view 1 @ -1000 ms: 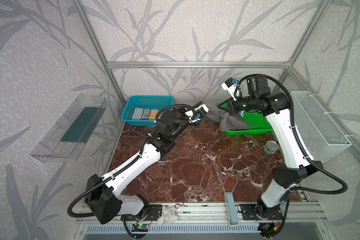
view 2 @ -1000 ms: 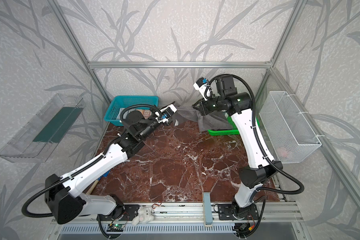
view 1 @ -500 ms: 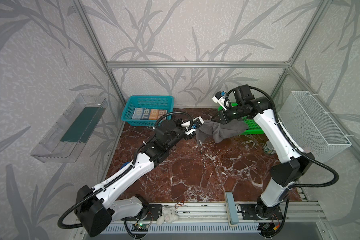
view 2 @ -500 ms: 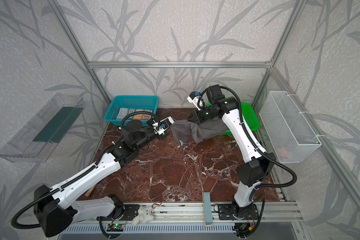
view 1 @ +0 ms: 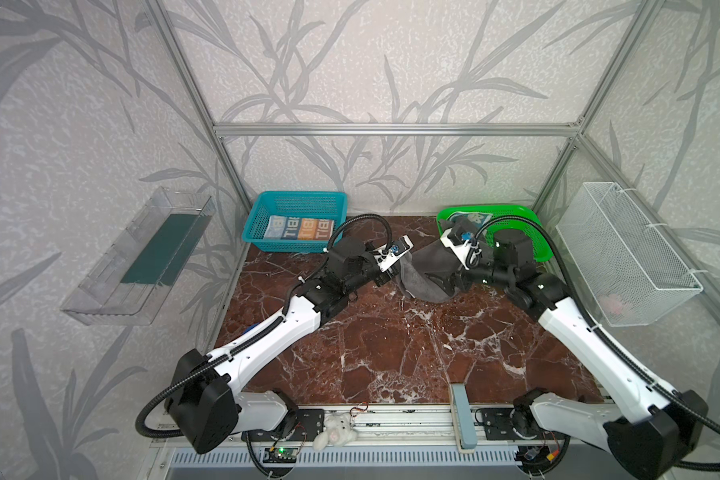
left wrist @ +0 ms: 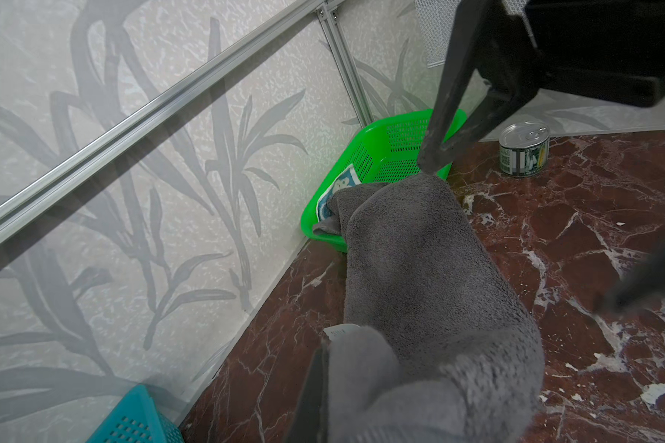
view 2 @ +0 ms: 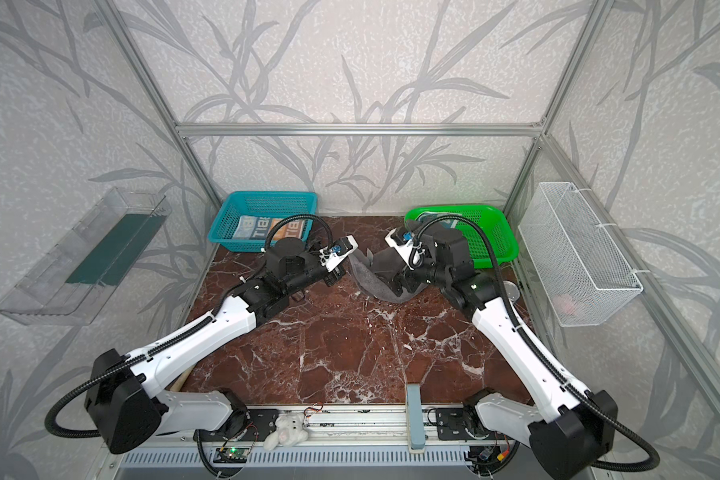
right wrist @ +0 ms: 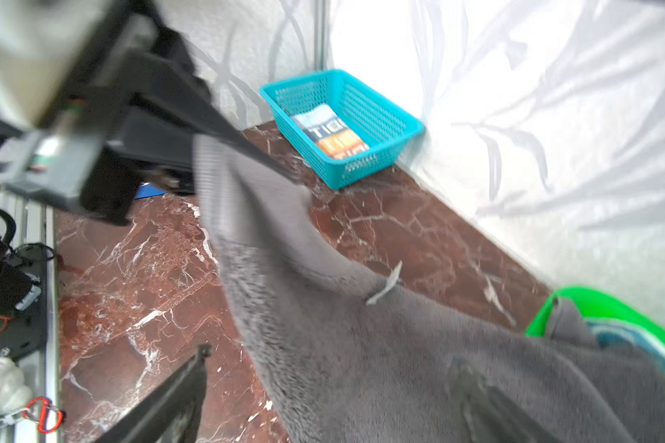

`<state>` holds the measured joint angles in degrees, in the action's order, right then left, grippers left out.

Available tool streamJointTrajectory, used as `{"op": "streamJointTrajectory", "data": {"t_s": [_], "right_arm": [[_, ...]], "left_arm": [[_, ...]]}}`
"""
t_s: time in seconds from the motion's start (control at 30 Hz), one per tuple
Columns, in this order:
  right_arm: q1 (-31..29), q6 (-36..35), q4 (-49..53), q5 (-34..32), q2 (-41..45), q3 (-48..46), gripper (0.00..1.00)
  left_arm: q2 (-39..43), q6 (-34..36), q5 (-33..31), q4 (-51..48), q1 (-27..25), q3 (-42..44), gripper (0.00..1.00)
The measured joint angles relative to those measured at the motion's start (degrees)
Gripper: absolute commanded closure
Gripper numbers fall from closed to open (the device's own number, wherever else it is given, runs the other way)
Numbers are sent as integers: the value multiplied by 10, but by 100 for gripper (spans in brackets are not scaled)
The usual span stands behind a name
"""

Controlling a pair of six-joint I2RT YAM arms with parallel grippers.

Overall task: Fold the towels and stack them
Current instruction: 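Grasp a corner of the grey towel with the left gripper beside the right gripper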

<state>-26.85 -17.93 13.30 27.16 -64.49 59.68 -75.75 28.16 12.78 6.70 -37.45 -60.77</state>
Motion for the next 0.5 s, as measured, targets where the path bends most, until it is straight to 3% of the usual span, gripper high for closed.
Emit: {"op": "streamJointTrajectory", "data": {"t_s": [0.27,0.5], "right_arm": [[-117,-38,-150,-94,5,-87,7],[-148,-20,-184,-171,-42,-65,42]], "left_arm": [[-14,-17,20,-27,1,-26,100],[-17,-23,24,-41,1,-28,100]]}}
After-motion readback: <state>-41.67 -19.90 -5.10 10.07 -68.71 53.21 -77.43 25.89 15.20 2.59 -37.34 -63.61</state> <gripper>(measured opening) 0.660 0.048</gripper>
